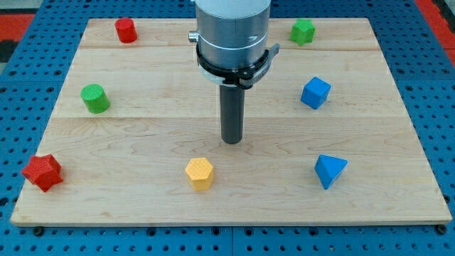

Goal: Move the yellow heart to the left side of the green star

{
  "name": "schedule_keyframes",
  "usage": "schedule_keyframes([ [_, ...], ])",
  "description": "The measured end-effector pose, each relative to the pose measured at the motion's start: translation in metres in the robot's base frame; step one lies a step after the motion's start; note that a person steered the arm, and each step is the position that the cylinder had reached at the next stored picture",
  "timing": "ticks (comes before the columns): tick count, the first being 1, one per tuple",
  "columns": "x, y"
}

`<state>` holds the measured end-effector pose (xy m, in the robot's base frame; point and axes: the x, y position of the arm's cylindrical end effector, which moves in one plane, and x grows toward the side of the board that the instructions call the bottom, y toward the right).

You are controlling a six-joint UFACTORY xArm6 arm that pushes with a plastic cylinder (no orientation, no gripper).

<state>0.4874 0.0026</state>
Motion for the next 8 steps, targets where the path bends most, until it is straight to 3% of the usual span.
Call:
schedule_keyframes([
  [1, -0.001, -0.008],
  [2, -0.02, -0.055],
  [5, -0.102, -0.033],
  [8, -0.15, 0.003],
])
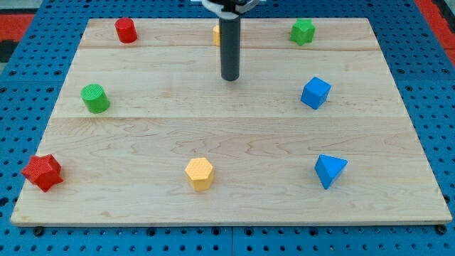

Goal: Move the yellow heart to the left side of the green star

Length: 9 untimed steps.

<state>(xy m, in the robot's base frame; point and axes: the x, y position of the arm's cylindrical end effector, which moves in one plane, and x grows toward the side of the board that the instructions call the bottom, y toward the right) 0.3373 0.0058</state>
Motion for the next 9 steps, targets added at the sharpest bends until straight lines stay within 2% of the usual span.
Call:
schedule_keyframes([
  [1, -0.022, 0.003],
  [2, -0.022, 0.003],
  [3, -0.05, -0.057],
  [4, -0.094, -0.081],
  [7, -0.1, 0.007],
  [8, -0.138, -0.009],
  [9, -0.126, 0.021],
])
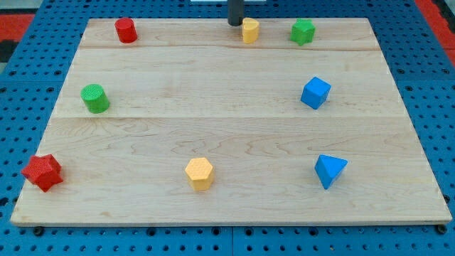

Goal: Move the yellow heart to the left side of the green star

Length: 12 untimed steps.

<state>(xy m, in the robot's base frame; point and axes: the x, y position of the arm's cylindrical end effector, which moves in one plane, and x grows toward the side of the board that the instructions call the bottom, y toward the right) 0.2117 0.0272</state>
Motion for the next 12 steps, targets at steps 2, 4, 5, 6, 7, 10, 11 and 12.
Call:
schedule_keyframes([
  [2, 0.016, -0.029],
  [4, 0.057, -0.005],
  [5, 0.068, 0.033],
  [6, 0.065, 0.033],
  [7, 0.062, 0.043],
  [10, 0.043, 0.067],
  [11, 0.057, 0.057],
  [12, 0.06, 0.057],
])
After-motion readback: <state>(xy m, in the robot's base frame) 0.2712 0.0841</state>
